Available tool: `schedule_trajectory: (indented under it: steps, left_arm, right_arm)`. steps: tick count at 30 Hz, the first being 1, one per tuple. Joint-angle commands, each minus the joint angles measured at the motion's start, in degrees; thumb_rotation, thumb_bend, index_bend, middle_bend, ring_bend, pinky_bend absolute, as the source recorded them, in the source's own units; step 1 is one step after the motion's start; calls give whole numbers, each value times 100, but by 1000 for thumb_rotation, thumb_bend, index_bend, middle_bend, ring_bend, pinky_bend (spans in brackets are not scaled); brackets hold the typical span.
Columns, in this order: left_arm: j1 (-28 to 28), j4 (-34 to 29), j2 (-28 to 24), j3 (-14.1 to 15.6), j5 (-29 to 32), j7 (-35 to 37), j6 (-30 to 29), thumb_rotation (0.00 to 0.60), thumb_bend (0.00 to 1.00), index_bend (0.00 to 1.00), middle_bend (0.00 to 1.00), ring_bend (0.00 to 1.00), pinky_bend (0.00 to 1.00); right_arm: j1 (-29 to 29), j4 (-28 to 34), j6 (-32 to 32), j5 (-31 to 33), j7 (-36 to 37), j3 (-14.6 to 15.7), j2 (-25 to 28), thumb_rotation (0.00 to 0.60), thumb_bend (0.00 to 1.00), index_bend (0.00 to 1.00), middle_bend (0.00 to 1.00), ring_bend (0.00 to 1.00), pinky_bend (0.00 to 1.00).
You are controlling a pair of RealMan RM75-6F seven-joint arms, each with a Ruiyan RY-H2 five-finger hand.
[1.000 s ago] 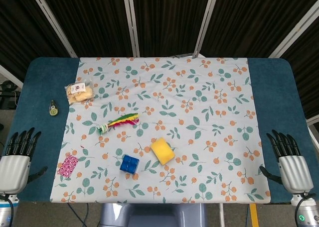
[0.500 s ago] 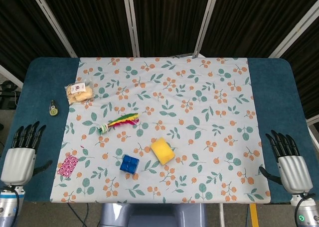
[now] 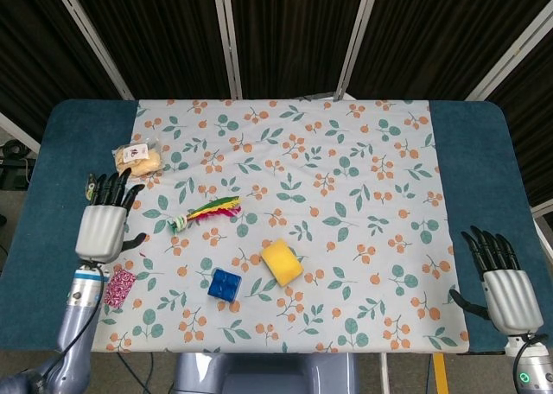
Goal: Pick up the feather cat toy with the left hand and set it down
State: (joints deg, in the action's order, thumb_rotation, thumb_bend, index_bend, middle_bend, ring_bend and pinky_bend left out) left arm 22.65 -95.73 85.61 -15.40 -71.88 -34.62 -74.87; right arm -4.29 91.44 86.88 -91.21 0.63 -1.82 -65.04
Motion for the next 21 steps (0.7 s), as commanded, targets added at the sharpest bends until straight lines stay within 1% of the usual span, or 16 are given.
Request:
schedule_trajectory:
  steps: [1, 4, 7, 13, 21]
  left_arm:
    - [486, 481, 586, -303, 478, -426, 305, 600, 145, 258, 0, 0, 0]
    - [801, 891, 1030, -419, 753, -653, 427, 600, 156, 315, 0, 0, 0]
    - [1042, 1225, 1373, -497, 954, -792, 510, 600, 164, 343, 0, 0, 0]
    - [1484, 1942, 2024, -679, 1264, -865, 621, 600, 195, 411, 0, 0, 0]
    - [1973, 2913, 2646, -849, 1546, -866, 804, 600, 237, 469, 0, 0, 0]
  right_arm:
    - [-11, -1, -18, -7, 23, 3, 9, 600, 110, 52, 0, 0, 0]
    - [-21, 11, -53, 20, 68, 2, 20, 600, 109, 52, 0, 0, 0]
    - [-31, 30, -89, 59, 107, -7, 35, 600, 110, 52, 0, 0, 0]
    - [-51, 88, -156, 112, 189, -14, 71, 600, 110, 52, 0, 0, 0]
    - [-80, 140, -238, 155, 264, -15, 96, 600, 110, 52, 0, 0, 0]
